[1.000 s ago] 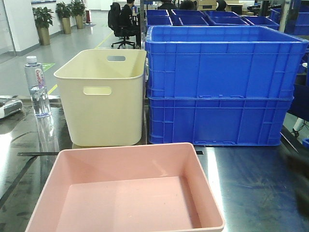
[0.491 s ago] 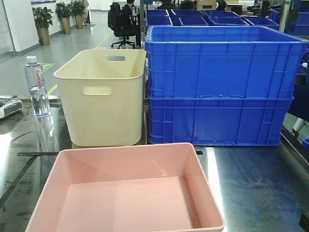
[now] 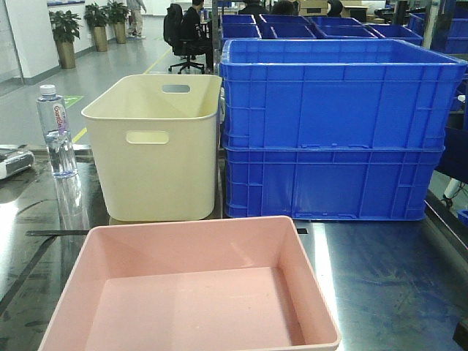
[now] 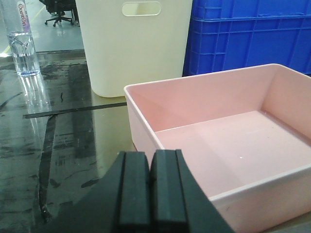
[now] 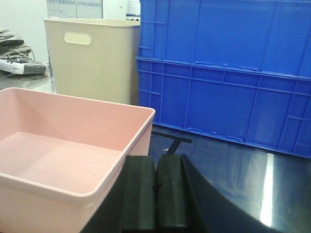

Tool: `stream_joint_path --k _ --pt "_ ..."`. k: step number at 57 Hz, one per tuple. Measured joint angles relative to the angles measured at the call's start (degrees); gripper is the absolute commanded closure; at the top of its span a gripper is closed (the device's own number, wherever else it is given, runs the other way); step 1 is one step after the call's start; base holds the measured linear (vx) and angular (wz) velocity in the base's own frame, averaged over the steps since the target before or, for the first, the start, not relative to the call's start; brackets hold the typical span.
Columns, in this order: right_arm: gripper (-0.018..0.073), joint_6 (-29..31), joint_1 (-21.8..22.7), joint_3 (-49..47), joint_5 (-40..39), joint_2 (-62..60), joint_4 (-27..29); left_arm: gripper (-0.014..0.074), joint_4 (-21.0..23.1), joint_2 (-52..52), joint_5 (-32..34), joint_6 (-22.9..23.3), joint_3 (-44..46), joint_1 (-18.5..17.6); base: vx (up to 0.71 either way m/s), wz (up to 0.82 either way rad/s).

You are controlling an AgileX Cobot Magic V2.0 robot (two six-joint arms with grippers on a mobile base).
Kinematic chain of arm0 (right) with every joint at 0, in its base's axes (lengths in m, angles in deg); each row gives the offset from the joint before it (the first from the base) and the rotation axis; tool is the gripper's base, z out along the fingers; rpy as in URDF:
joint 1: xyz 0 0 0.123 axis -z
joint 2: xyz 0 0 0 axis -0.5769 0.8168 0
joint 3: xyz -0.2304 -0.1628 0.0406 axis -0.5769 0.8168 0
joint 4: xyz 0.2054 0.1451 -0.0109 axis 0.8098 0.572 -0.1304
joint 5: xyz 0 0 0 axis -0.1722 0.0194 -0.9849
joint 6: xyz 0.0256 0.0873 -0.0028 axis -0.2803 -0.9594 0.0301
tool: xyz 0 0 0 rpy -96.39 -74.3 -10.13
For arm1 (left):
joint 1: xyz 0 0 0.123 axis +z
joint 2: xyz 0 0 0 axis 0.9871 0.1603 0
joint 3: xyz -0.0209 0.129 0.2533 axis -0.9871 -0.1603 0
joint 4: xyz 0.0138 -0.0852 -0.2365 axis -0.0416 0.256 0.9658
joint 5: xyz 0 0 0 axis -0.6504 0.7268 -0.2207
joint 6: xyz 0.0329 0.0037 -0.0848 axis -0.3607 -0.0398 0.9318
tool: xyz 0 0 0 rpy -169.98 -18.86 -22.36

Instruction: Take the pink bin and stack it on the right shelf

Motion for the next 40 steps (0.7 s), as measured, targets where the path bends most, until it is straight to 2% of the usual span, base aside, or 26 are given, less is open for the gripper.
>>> stream_joint_path --k 3,12,27,40 --pt "0.0571 0.0 0.0 0.0 0.0 0.0 0.0 0.0604 -0.63 -0.13 0.54 -0.29 -0.66 0.0 0.0 0.0" --pt "0.0571 0.0 0.0 0.0 -0.04 0.0 0.0 0.0604 -6.86 -5.05 2.83 -0.31 -6.34 1.77 0.0 0.0" --pt "0.0571 0.0 0.0 0.0 0.02 0.0 0.0 0.0604 -16.16 -22.88 6.94 7.81 -24.24 5.66 0.0 0.0" --pt "0.0571 -0.04 0.0 0.06 0.02 0.0 0.0 0.0604 -18.01 -23.98 7.37 9.86 -25.59 5.72 0.0 0.0"
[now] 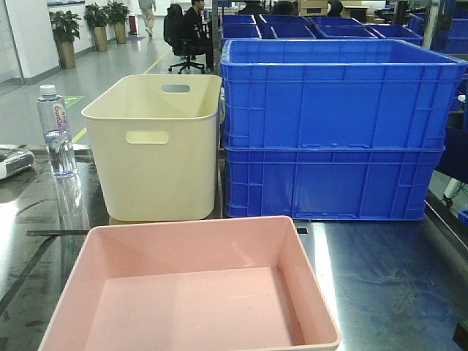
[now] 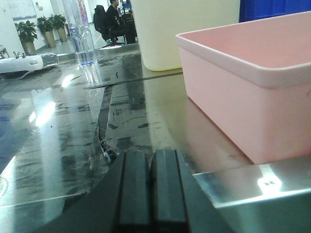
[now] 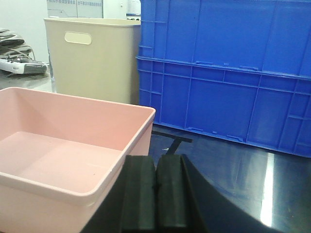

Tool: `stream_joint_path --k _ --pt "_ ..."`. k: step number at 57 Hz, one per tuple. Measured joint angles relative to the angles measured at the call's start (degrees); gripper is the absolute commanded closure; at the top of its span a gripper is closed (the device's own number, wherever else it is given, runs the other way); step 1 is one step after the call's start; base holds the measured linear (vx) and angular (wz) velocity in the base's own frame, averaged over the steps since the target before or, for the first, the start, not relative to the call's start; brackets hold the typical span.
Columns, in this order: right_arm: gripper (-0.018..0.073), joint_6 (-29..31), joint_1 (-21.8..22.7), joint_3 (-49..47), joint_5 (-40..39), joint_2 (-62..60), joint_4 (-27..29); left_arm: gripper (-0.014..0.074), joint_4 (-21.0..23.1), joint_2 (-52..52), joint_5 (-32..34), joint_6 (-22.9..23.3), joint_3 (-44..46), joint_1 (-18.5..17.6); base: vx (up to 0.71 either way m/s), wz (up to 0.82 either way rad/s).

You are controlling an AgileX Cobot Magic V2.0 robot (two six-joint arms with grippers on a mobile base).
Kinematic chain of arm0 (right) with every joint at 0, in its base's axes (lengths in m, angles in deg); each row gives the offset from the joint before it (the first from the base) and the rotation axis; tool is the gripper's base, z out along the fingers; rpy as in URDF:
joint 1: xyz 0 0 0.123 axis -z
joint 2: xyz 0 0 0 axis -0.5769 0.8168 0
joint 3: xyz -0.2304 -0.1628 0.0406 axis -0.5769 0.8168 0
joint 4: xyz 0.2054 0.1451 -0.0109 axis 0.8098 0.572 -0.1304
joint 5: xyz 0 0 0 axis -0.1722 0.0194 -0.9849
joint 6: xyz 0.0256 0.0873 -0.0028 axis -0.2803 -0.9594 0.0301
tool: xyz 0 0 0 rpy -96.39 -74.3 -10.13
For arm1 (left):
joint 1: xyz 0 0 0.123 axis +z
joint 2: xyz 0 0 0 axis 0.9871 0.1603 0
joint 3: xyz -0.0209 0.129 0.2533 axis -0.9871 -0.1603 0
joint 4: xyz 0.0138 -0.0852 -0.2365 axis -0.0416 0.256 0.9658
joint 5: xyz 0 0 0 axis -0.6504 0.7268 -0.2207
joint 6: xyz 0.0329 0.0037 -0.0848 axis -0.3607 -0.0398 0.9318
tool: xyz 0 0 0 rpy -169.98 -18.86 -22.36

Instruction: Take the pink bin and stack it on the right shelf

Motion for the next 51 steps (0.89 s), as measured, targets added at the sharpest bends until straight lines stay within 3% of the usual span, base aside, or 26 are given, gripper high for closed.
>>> stream_joint_path --k 43,51 --pt "0.0571 0.0 0.06 0.0 0.0 -0.09 0.0 0.0604 -0.02 0.0 0.0 0.2 0.0 0.0 0.0 0.0" --pt "0.0571 0.2 2.68 3.3 0.0 -5.09 2.24 0.0604 -0.07 0.0 -0.05 0.2 0.0 0.0 0.0 0.0"
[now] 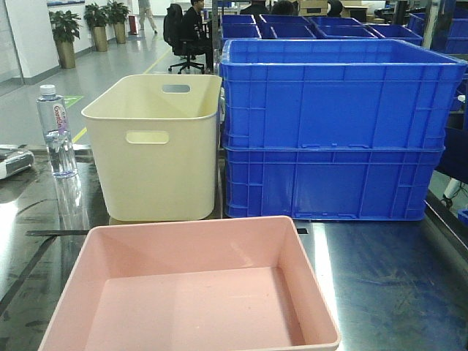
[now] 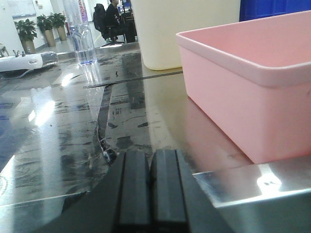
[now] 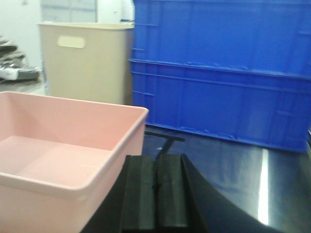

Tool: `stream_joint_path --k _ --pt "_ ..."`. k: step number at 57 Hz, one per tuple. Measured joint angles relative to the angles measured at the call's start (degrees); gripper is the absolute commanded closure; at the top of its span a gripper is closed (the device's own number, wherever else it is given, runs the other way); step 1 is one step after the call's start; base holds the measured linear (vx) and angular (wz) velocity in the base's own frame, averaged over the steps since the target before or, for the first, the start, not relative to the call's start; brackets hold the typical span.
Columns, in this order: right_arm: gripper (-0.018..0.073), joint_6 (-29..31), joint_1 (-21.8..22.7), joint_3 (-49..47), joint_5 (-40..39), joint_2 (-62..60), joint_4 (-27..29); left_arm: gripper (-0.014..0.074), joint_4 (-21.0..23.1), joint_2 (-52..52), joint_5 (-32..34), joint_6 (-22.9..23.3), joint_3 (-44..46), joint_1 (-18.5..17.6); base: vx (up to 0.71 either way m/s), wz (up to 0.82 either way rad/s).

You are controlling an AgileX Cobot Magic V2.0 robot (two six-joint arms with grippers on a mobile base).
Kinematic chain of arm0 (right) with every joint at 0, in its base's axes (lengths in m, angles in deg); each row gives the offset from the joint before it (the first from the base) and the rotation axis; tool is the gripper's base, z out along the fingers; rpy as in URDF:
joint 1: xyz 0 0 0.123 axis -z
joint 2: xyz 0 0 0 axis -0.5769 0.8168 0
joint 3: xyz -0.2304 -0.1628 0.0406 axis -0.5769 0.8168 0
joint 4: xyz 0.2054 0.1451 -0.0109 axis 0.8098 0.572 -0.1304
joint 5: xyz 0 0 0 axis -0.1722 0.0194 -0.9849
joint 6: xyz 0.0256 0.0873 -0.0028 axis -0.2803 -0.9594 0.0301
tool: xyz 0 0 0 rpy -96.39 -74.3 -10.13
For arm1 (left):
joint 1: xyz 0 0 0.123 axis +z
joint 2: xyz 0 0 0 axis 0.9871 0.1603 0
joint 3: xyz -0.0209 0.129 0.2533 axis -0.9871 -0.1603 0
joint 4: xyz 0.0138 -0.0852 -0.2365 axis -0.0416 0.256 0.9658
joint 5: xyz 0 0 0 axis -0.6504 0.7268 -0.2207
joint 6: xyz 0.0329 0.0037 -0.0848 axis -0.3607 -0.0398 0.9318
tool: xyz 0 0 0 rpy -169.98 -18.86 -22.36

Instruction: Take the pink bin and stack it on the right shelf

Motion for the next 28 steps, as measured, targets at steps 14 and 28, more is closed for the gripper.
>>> stream_joint_path --k 14,28 --pt "0.0571 -0.05 8.97 17.99 2.81 -19.93 5.06 0.0604 0.0 0.0 -0.05 0.0 0.0 0.0 0.0 0.0" --pt "0.0571 -0.05 9.18 18.84 5.92 -21.32 4.02 0.0604 0.0 0.0 -0.12 0.0 0.0 0.0 0.0 0.0"
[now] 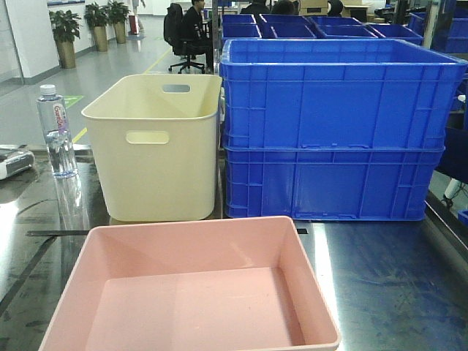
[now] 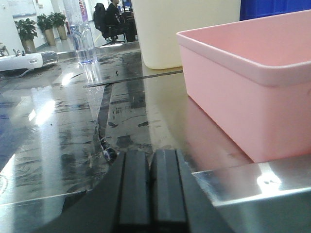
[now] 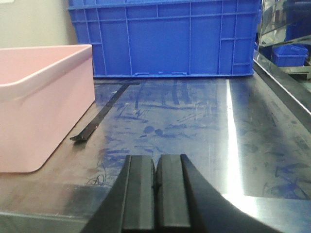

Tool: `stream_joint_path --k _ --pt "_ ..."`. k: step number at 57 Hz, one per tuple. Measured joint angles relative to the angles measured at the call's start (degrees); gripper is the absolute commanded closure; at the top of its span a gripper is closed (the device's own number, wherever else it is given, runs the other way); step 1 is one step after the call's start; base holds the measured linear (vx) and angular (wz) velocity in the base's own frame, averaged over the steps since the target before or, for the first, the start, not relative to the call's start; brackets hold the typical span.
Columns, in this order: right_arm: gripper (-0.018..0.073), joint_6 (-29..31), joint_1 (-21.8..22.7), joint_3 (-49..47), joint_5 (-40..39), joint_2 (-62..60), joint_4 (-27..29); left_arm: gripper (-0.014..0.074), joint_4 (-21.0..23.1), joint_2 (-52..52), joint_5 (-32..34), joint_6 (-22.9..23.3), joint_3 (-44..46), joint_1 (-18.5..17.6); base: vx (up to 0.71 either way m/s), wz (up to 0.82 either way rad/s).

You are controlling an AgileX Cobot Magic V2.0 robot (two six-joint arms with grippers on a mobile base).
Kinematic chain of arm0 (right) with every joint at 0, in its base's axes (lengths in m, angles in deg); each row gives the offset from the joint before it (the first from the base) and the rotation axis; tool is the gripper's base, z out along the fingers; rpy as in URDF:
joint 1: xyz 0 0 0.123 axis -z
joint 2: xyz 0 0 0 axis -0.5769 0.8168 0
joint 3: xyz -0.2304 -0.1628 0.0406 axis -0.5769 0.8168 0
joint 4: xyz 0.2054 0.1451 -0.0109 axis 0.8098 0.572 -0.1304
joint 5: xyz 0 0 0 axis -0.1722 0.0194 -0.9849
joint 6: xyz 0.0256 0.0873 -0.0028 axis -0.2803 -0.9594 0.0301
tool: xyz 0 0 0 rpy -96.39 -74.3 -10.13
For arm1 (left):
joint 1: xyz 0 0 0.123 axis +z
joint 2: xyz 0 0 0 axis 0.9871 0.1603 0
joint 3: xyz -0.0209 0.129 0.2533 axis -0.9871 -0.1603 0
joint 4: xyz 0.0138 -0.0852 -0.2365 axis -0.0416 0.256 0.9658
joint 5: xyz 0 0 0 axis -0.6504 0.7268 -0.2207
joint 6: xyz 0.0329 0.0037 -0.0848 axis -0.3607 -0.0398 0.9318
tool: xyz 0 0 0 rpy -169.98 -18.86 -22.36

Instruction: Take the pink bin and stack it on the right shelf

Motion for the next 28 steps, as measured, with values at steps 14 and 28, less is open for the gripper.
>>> stream_joint_path --k 14,28 --pt "0.0571 0.0 0.0 0.06 0.5 0.0 -0.07 0.0604 0.0 0.0 0.05 0.0 0.0 0.0 0.0 0.0" --pt "0.0571 0.0 0.0 0.06 0.55 0.0 -0.18 0.0604 0.0 0.0 0.05 0.0 0.0 0.0 0.0 0.0"
